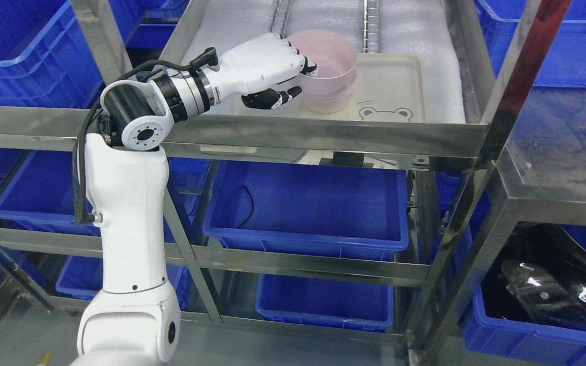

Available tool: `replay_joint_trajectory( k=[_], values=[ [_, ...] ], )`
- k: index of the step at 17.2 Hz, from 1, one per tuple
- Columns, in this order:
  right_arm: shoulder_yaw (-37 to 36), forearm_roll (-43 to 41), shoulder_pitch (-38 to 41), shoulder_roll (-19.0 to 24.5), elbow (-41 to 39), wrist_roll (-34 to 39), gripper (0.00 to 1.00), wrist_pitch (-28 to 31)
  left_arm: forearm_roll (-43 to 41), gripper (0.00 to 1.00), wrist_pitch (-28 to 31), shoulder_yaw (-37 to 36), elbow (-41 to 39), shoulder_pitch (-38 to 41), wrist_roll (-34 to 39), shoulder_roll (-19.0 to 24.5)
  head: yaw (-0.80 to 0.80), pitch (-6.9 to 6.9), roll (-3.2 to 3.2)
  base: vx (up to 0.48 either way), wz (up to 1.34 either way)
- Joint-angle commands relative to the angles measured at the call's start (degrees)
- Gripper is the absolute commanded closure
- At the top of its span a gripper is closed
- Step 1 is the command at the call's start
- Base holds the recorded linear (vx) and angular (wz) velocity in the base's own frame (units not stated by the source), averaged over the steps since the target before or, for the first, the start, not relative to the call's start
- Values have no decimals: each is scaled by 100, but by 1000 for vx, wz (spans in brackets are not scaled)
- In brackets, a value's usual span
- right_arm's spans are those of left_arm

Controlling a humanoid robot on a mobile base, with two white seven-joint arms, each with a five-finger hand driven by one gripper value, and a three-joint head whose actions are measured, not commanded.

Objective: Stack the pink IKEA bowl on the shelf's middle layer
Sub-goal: 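Lower the pink bowl onto the pink bowl on the tray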

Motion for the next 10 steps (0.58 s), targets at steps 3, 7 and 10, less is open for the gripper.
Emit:
replay_joint_trajectory(
  k=[3, 7, 10],
  values=[
    [0, 0, 123, -100, -100, 4, 0, 4, -832, 96, 2, 651, 141, -20, -114, 100, 0, 0, 0, 47, -298],
    [0, 0, 123, -100, -100, 4, 0, 4, -841, 96, 2, 713, 123, -47, -70, 100, 0, 0, 0, 26, -127],
    [0, 0, 123, -100, -100, 4, 0, 4, -833, 96, 2, 643, 202, -38, 35, 100, 0, 0, 0, -4, 16]
  ],
)
